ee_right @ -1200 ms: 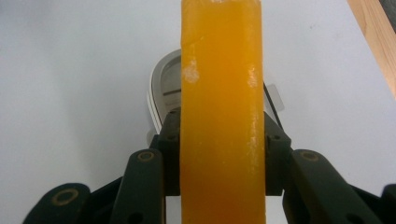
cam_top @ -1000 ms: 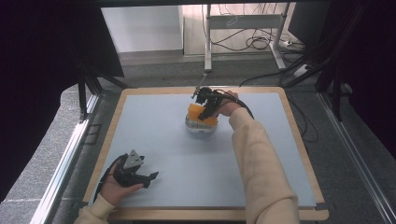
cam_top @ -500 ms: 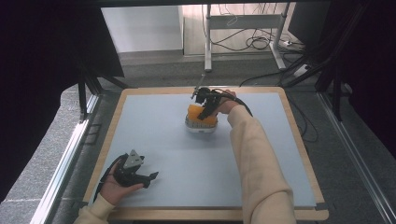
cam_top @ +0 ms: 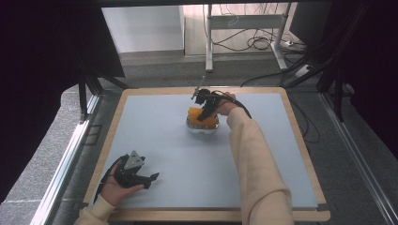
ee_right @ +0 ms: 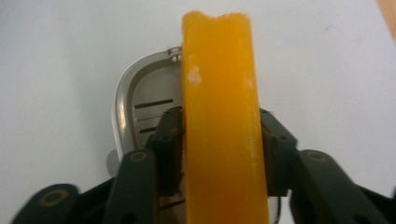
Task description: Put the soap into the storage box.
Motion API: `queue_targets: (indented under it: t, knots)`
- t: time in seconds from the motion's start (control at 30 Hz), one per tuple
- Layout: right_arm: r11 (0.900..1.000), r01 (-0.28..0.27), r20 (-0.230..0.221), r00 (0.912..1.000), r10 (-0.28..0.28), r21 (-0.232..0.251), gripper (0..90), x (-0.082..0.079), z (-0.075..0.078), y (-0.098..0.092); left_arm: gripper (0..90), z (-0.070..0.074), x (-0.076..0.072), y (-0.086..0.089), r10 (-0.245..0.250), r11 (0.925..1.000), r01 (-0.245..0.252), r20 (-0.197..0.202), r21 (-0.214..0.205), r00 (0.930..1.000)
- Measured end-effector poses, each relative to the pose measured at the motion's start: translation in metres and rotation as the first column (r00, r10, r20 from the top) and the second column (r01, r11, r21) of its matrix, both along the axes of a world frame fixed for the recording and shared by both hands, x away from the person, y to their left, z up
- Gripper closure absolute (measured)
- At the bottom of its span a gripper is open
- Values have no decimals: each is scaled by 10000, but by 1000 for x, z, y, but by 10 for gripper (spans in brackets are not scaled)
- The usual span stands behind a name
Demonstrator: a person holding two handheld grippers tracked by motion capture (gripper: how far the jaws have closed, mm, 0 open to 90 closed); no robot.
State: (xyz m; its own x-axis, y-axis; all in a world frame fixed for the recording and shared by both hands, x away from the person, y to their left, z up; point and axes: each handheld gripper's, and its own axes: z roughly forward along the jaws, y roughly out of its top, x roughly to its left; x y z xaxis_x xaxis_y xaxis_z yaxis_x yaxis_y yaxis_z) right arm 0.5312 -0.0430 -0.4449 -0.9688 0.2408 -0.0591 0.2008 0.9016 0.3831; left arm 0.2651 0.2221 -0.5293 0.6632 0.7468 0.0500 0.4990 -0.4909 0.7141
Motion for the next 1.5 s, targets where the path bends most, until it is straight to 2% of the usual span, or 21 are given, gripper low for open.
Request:
queue_targets:
  t: [0.13, 0.27, 0.43, 0.53, 0.63, 0.83, 0.9, 1.0, 1.1, 1.13, 1.2, 1.3, 1.37, 1.4, 1.43, 1.5]
  knots:
    - [9998, 131, 105, 9999, -133, 137, 478, -1, 3, -2, 178, 0, 0, 0, -13, 10000, 13, -19, 19, 10000]
    - [9980, 515, 547, 9971, -535, 369, 412, -3, 9, -5, 178, 0, 0, -1, -82, 9999, 82, -25, 92, 10000]
    - [9934, 1019, 1127, 9878, -1072, 524, 351, -6, 15, -10, 178, -1, 0, -1, -80, 9999, 81, -37, 106, 10000]
    - [9898, 1225, 1175, 9845, -1305, 725, 329, -8, 21, -12, 178, -1, 0, -1, -71, 9999, 71, -46, 96, 10000]
    - [9891, 1223, 1199, 9840, -1316, 822, 322, -12, 24, -13, 178, -1, 0, -1, -84, 9999, 85, -42, 111, 10000]
    - [9795, 1566, 1200, 9778, -1719, 1268, 309, -22, 29, -19, 178, -1, 0, -2, -99, 9998, 100, -43, 163, 9999]
    - [9750, 1749, 1154, 9748, -1911, 1371, 305, -24, 30, -23, 178, -1, 0, -3, -114, 9997, 115, -34, 207, 9999]
    - [9618, 2139, 1059, 9665, -2338, 1710, 301, -30, 31, -32, 178, 0, -1, -2, -104, 9997, 104, -14, 203, 9999]
    - [9560, 2260, 1029, 9633, -2479, 1872, 295, -34, 31, -37, 178, 0, -1, -2, -87, 9998, 87, -12, 176, 10000]
    - [9499, 2341, 1086, 9594, -2602, 2071, 294, -42, 32, -44, 178, 0, 0, -1, -87, 9998, 87, -30, 159, 10000]
    - [9478, 2385, 1169, 9566, -2669, 2116, 291, -48, 32, -49, 178, 1, 0, -1, -67, 9999, 67, -21, 142, 10000]
    - [9370, 2600, 1181, 9489, -2927, 2333, 290, -59, 34, -59, 178, 1, -1, -2, -72, 9998, 72, -20, 164, 10000]
    - [9339, 2664, 1235, 9455, -3012, 2384, 290, -63, 34, -63, 177, 0, -1, -2, -68, 9998, 69, -25, 178, 10000]
    - [9201, 2892, 1143, 9379, -3276, 2643, 289, -73, 33, -72, 178, 0, 0, -2, -45, 9998, 46, -37, 180, 10000]
    - [9170, 2937, 1128, 9361, -3330, 2700, 287, -76, 33, -76, 177, 0, 0, -2, -45, 9998, 46, -37, 180, 10000]
    - [9006, 3211, 1060, 9252, -3644, 2930, 279, -88, 31, -86, 177, 0, -1, -2, -21, 9999, 22, -35, 163, 10000]
